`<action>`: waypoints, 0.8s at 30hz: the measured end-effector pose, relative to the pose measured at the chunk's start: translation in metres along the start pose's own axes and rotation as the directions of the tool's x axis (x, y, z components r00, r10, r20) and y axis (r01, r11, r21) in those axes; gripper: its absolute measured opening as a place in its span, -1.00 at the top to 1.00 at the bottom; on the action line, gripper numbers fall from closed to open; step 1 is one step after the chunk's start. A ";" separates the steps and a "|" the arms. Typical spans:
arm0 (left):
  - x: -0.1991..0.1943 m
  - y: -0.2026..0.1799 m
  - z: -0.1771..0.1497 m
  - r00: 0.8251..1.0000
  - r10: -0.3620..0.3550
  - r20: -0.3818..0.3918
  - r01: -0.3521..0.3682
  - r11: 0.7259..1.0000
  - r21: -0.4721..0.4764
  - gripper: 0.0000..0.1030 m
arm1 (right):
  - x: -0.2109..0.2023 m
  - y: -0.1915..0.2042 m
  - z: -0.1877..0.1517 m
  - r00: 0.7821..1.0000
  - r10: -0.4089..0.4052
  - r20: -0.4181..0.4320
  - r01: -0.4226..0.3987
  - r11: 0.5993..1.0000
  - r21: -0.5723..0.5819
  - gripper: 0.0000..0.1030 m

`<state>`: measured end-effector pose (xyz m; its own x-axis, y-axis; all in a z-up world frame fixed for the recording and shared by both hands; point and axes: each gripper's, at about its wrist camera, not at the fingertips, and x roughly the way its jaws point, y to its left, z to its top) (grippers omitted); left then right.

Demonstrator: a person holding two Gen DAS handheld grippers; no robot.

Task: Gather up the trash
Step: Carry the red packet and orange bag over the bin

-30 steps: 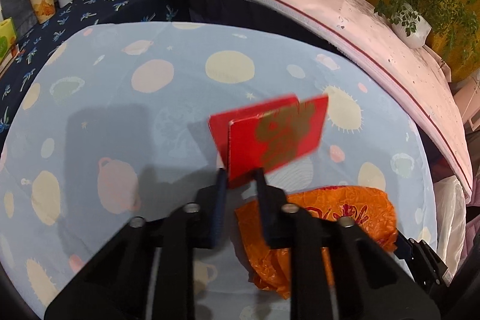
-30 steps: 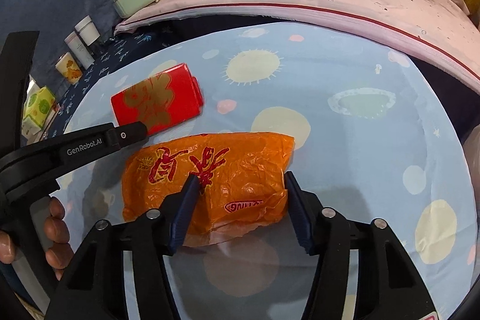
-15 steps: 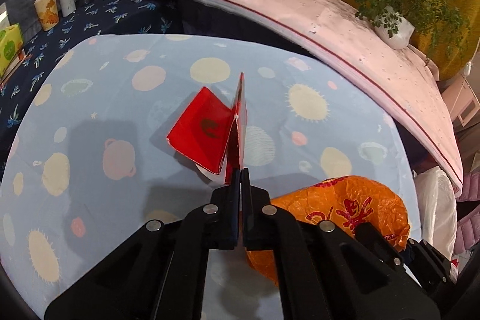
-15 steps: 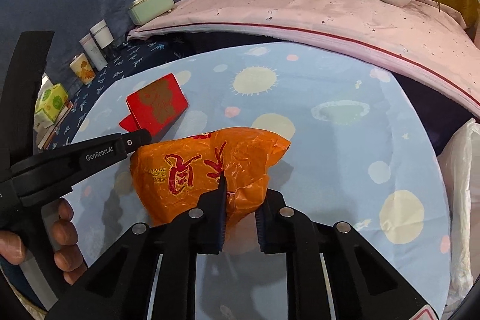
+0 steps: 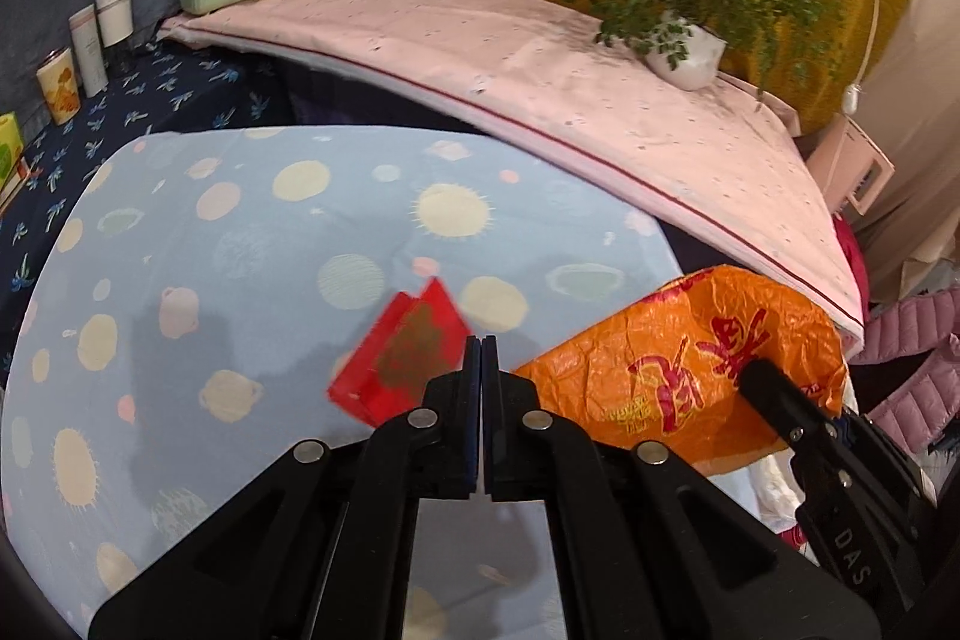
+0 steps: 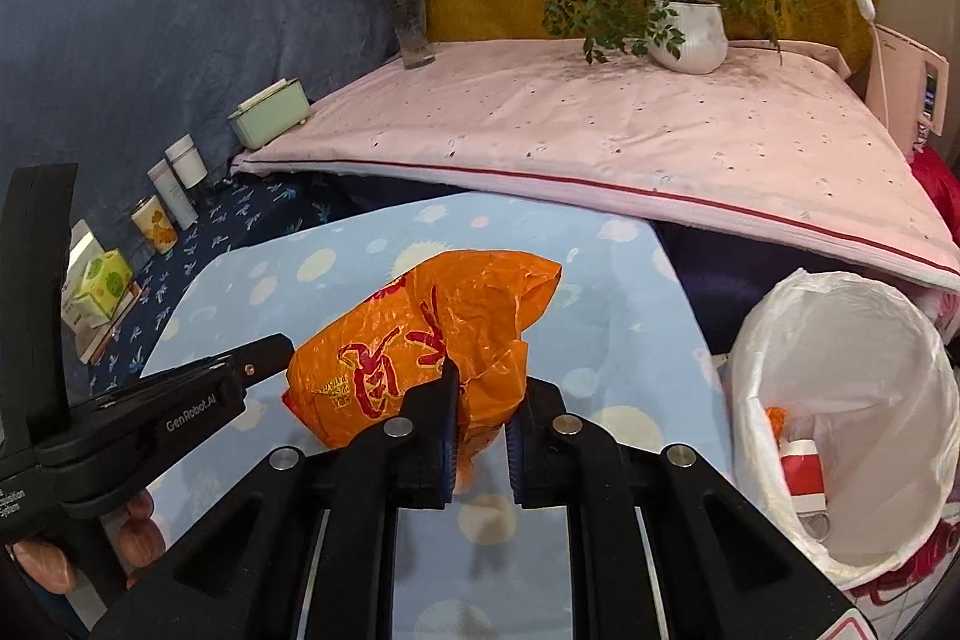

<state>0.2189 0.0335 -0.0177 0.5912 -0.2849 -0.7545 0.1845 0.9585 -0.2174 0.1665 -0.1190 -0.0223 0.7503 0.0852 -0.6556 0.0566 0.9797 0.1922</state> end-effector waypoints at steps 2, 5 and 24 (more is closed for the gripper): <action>-0.006 -0.014 -0.002 1.000 -0.015 0.004 0.015 1.000 0.019 1.00 | -0.012 -0.010 0.002 1.000 -0.013 0.023 0.013 1.000 0.015 0.77; -0.014 -0.032 -0.005 0.999 -0.038 0.011 0.038 0.998 0.044 1.00 | -0.030 -0.028 0.004 0.998 -0.032 0.055 0.030 0.999 0.042 0.77; 0.001 -0.006 -0.025 0.999 0.036 -0.014 -0.036 0.998 -0.042 -0.20 | -0.066 -0.099 -0.009 0.989 -0.121 0.086 0.106 0.980 0.167 0.77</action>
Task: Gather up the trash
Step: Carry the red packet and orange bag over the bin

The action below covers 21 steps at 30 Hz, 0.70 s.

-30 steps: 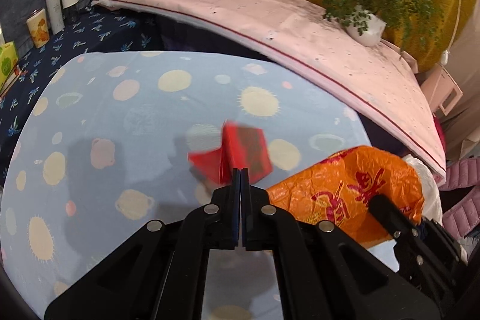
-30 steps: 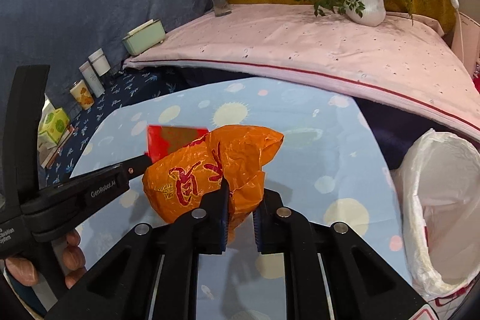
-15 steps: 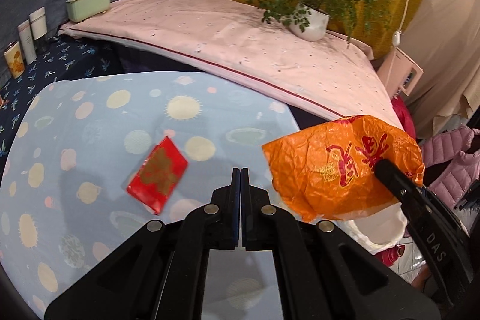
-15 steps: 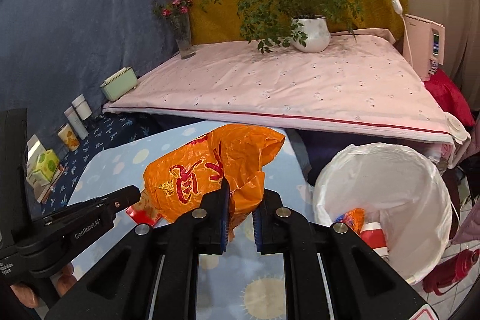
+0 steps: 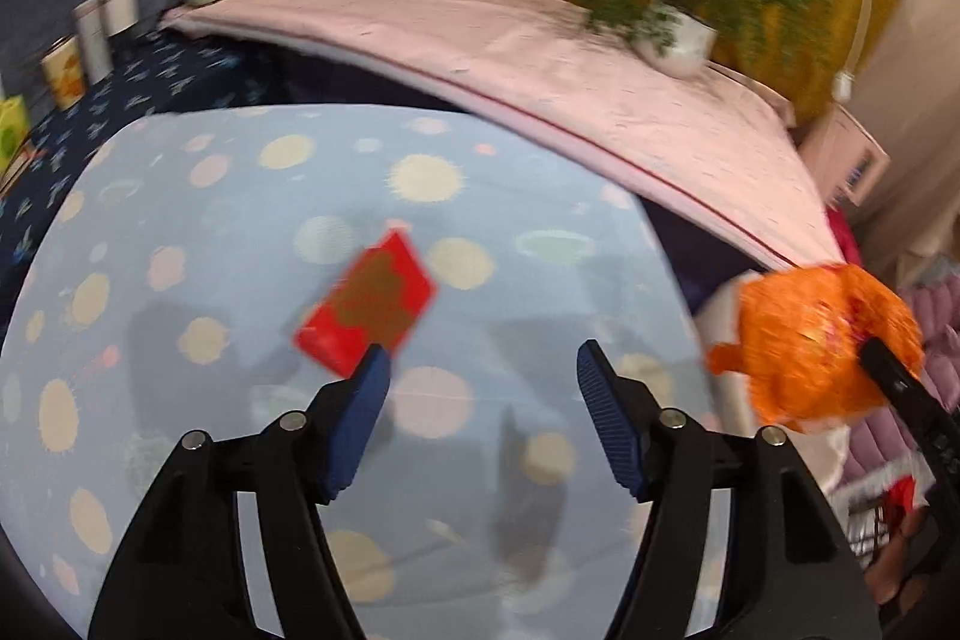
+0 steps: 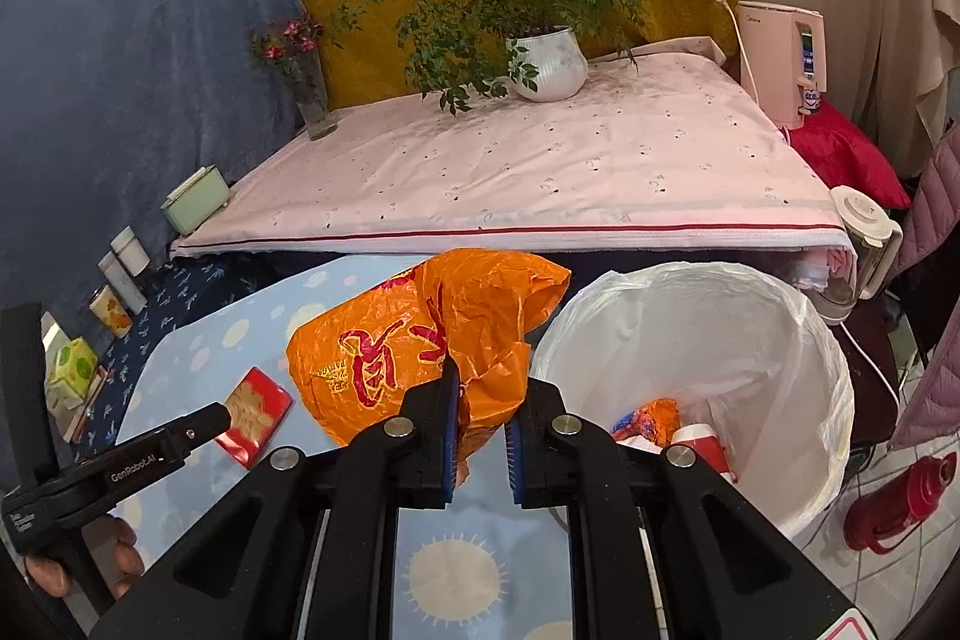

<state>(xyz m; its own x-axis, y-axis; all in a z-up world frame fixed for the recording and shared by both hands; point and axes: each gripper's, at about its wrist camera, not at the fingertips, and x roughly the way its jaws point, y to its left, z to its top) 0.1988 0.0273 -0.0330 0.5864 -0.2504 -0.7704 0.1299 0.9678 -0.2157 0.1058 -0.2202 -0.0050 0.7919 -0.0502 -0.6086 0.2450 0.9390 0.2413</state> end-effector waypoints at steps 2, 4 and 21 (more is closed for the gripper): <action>0.013 0.018 0.001 0.999 0.035 -0.023 -0.035 0.999 -0.026 -0.19 | 0.009 0.003 -0.003 1.000 0.008 -0.015 -0.008 1.000 0.000 0.77; 0.025 0.034 0.002 0.998 0.051 -0.034 -0.053 0.997 -0.054 -0.19 | 0.017 0.008 -0.007 0.999 0.014 -0.031 -0.014 1.000 -0.001 0.77; 0.060 0.033 0.004 0.995 -0.011 -0.095 0.008 1.000 -0.025 0.95 | 0.048 0.035 -0.012 0.996 0.024 -0.085 -0.027 0.999 -0.044 0.77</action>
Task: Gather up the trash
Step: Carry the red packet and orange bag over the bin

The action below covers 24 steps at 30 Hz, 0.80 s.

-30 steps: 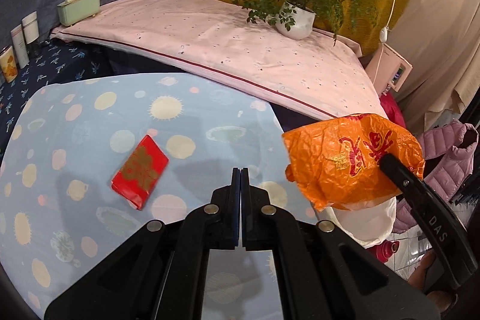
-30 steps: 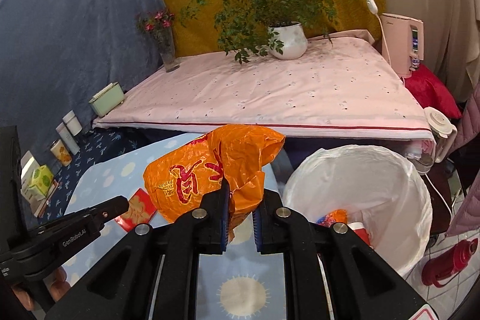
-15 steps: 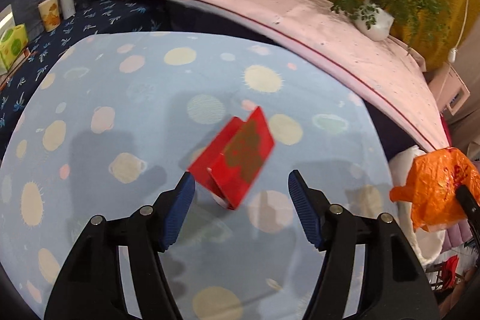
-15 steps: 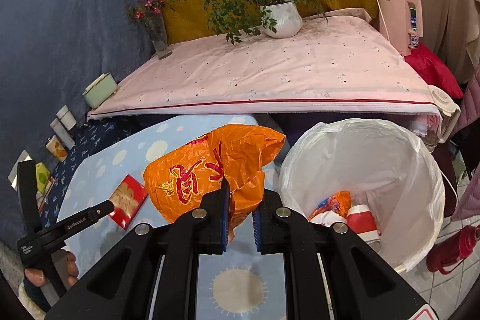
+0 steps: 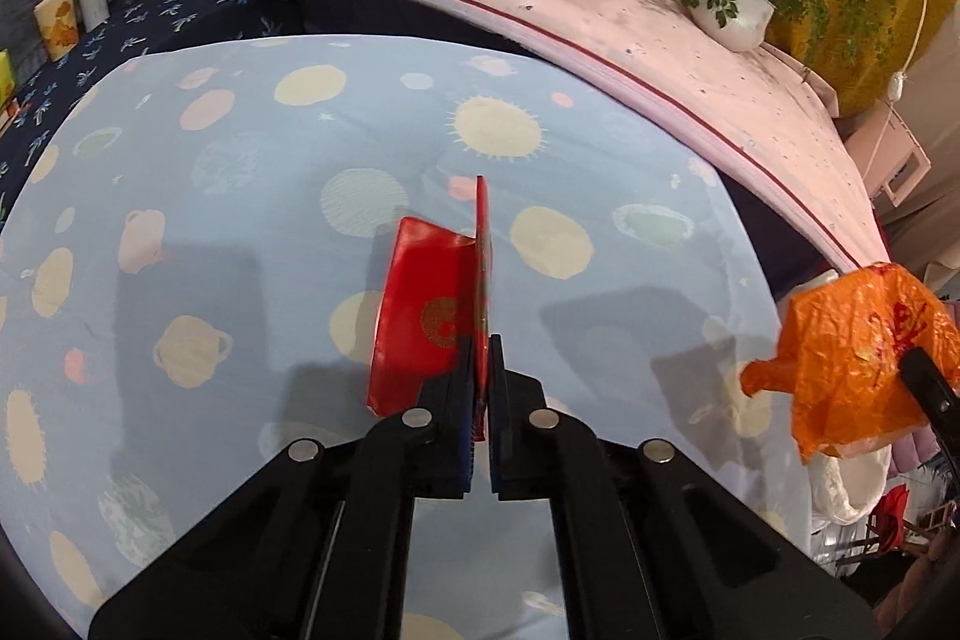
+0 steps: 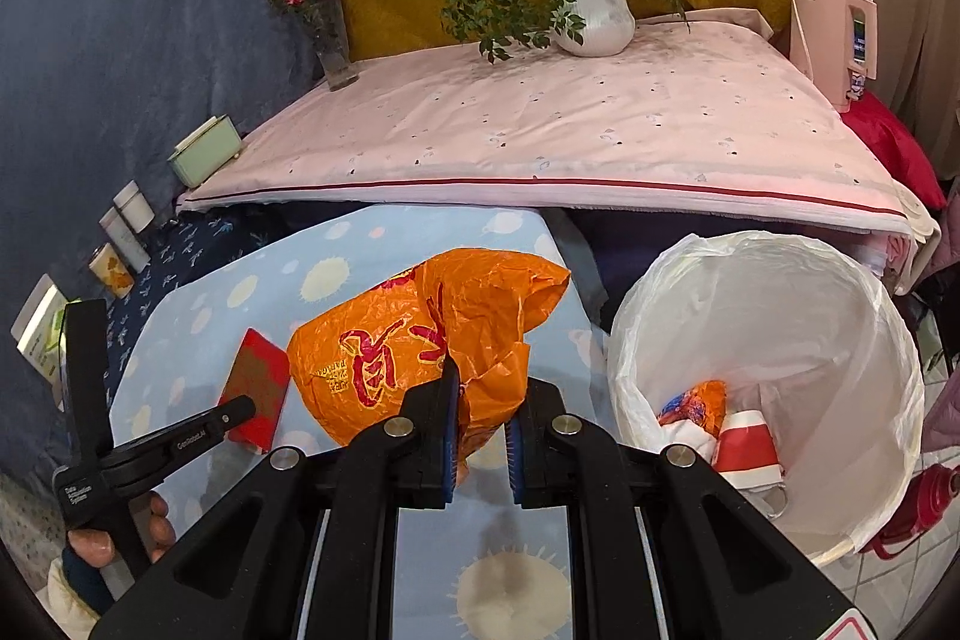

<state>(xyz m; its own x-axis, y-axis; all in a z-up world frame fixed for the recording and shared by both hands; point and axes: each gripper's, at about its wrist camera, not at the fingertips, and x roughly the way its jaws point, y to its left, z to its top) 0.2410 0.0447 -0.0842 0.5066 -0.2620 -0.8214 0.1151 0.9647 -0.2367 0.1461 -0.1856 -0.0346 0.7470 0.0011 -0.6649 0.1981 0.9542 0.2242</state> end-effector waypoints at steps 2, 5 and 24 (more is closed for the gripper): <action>-0.005 -0.010 -0.001 1.000 -0.013 0.005 0.013 1.000 0.012 0.96 | -0.002 -0.002 0.002 1.000 -0.003 0.006 0.003 1.000 0.004 0.77; -0.013 -0.027 -0.001 0.999 -0.034 0.008 0.034 0.999 0.033 0.96 | -0.006 -0.006 0.005 1.000 -0.006 0.016 0.006 1.000 0.010 0.77; -0.049 -0.155 -0.024 0.985 -0.173 0.013 0.164 0.954 0.250 0.96 | -0.054 -0.076 0.015 0.991 -0.073 0.110 0.060 0.991 0.122 0.77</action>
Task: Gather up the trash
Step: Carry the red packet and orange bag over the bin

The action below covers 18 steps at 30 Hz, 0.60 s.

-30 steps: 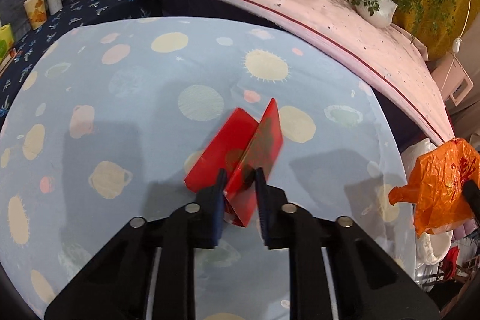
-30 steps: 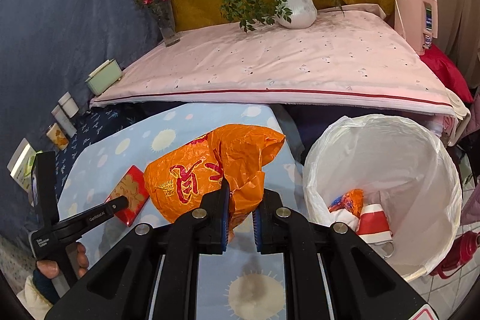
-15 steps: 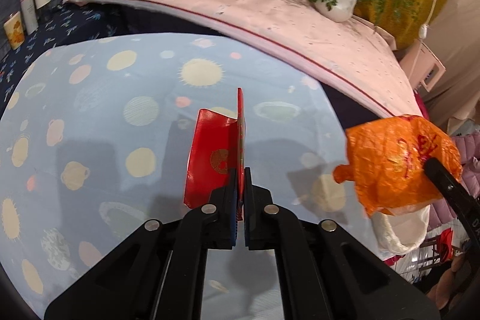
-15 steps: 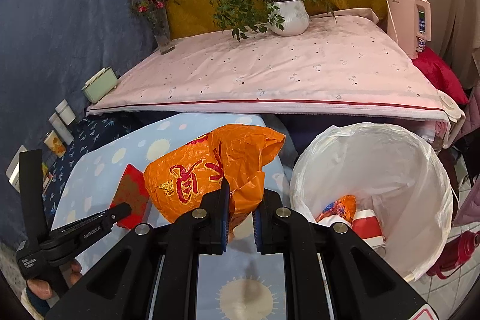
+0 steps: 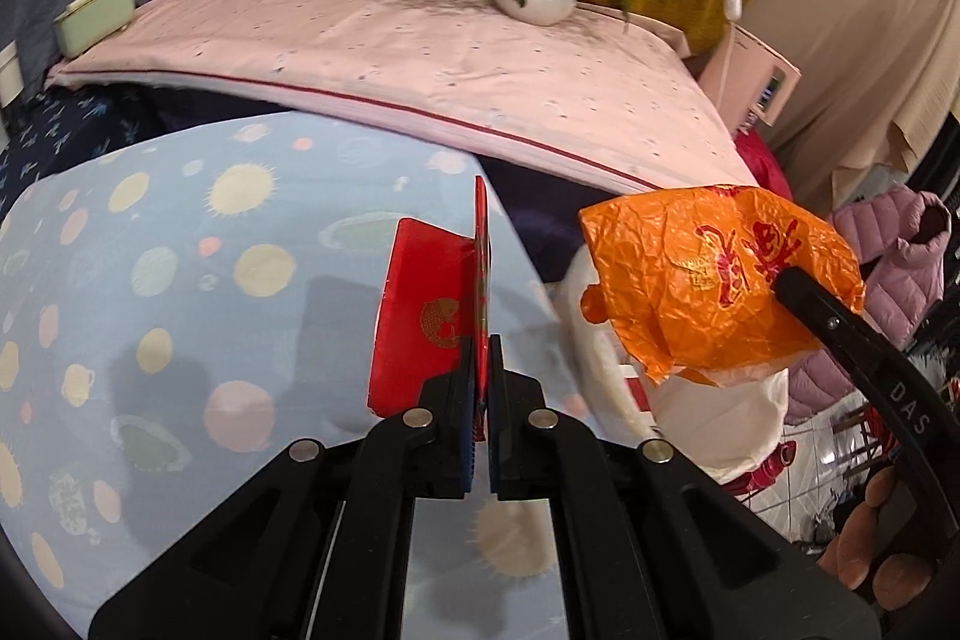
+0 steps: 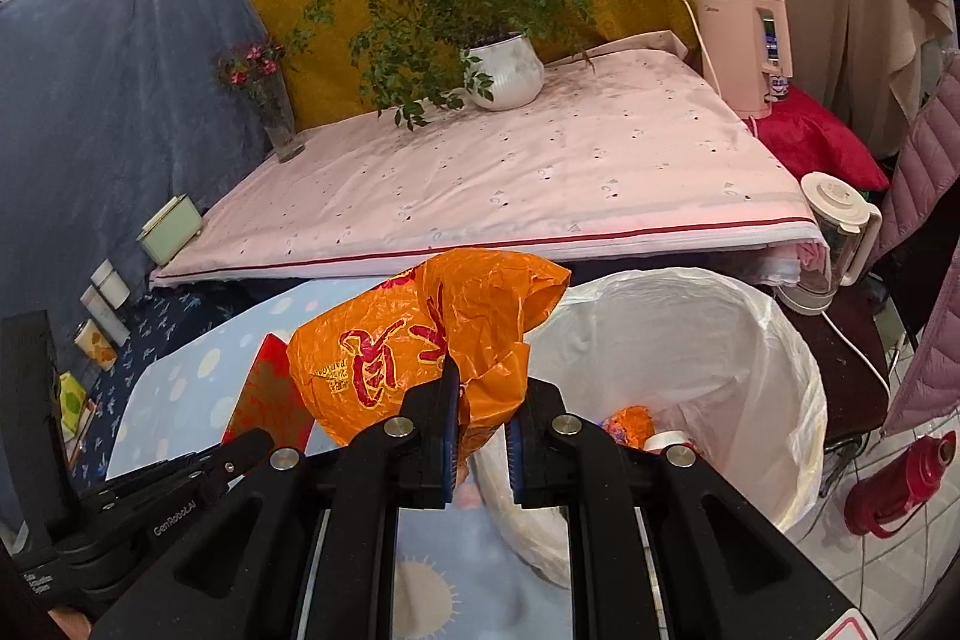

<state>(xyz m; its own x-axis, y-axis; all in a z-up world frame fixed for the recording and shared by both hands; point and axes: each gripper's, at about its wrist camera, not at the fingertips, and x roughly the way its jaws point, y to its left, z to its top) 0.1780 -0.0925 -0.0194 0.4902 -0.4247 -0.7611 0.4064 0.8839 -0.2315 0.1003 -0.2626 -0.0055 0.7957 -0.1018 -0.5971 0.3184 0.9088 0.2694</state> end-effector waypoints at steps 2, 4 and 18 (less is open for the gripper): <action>0.001 -0.012 0.001 1.000 -0.011 -0.002 0.011 1.000 0.019 0.96 | -0.005 -0.012 0.002 1.000 -0.014 0.009 0.014 1.000 0.014 0.77; 0.003 -0.023 0.001 1.000 -0.021 -0.005 0.021 0.999 0.039 0.96 | -0.008 -0.023 0.003 1.000 -0.027 0.016 0.027 0.999 0.029 0.77; 0.021 -0.098 -0.002 0.990 -0.127 -0.062 0.135 0.980 0.146 0.95 | -0.030 -0.094 0.003 0.992 -0.114 0.046 0.107 0.985 0.134 0.77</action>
<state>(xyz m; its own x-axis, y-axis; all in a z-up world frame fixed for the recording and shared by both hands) 0.1472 -0.1873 -0.0135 0.3857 -0.5204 -0.7619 0.5766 0.7806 -0.2412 0.0479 -0.3463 -0.0100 0.7772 -0.2236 -0.5882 0.4682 0.8300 0.3031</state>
